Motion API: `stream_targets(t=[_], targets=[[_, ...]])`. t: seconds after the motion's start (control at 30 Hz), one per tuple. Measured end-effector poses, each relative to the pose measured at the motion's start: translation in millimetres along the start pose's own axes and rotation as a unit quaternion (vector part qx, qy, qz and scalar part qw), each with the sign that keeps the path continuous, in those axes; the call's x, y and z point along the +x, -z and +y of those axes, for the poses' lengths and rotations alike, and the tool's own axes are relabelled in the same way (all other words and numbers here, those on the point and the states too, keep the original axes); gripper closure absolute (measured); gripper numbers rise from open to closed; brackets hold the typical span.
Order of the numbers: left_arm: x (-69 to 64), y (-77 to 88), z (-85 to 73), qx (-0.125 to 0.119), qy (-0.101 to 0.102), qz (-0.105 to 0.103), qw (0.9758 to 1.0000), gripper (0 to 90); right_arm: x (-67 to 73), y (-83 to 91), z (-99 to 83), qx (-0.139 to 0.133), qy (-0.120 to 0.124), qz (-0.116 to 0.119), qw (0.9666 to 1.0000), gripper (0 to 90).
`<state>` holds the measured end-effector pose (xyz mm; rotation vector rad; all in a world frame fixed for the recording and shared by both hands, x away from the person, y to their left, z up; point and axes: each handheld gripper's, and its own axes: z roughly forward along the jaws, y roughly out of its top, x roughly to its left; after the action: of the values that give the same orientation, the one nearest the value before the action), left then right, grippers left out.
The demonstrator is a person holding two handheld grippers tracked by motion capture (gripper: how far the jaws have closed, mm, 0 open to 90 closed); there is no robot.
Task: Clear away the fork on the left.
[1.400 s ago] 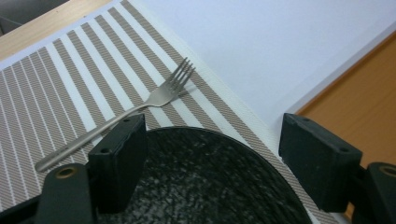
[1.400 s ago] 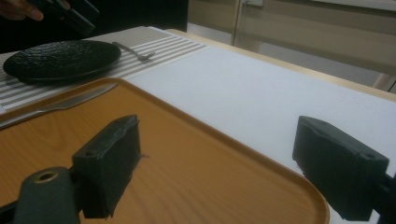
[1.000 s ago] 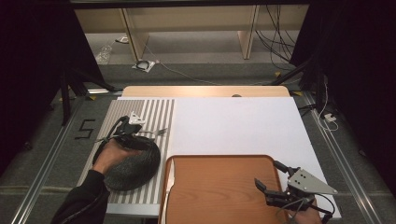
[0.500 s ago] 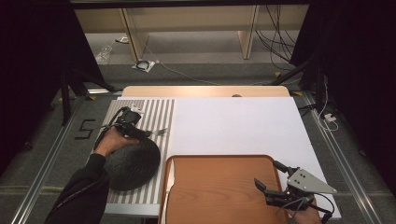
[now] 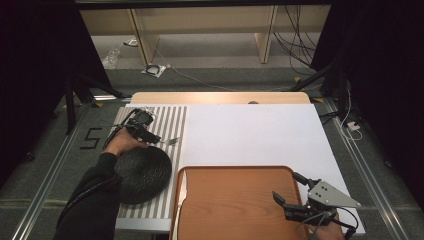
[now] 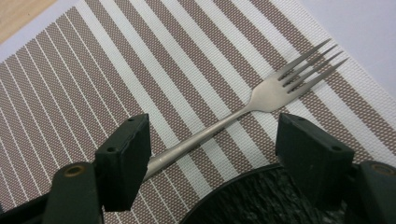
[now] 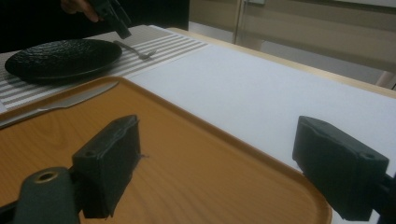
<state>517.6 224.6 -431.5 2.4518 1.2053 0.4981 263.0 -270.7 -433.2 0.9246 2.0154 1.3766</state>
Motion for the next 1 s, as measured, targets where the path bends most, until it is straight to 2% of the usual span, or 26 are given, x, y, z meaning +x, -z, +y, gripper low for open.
stream_targets(t=[0.27, 0.47, 0.63, 0.9, 1.0], targets=[[6.9, -10.4, 5.3, 0.030, -0.009, -0.009, 0.9995, 29.4, -0.1, -0.9, -0.5, 0.002, 0.001, 0.000, 1.0000, 16.1], [9.0, -17.4, 6.3, 0.049, -0.026, -0.012, 0.9984, 31.6, -0.9, 0.0, -0.8, 0.007, 0.001, -0.001, 1.0000, 16.1], [9.5, -18.9, 8.3, 0.048, -0.030, -0.016, 0.9983, 34.6, -1.1, 0.0, -0.9, 0.004, 0.001, -0.002, 1.0000, 16.1], [9.8, -23.9, 10.0, 0.063, -0.053, -0.021, 0.9964, 38.6, -1.0, -1.0, -1.5, 0.000, 0.003, -0.001, 1.0000, 16.1], [10.5, -25.6, 10.1, 0.069, -0.063, -0.020, 0.9954, 40.9, -1.2, 0.0, -1.3, 0.007, 0.003, -0.002, 1.0000, 16.1]])
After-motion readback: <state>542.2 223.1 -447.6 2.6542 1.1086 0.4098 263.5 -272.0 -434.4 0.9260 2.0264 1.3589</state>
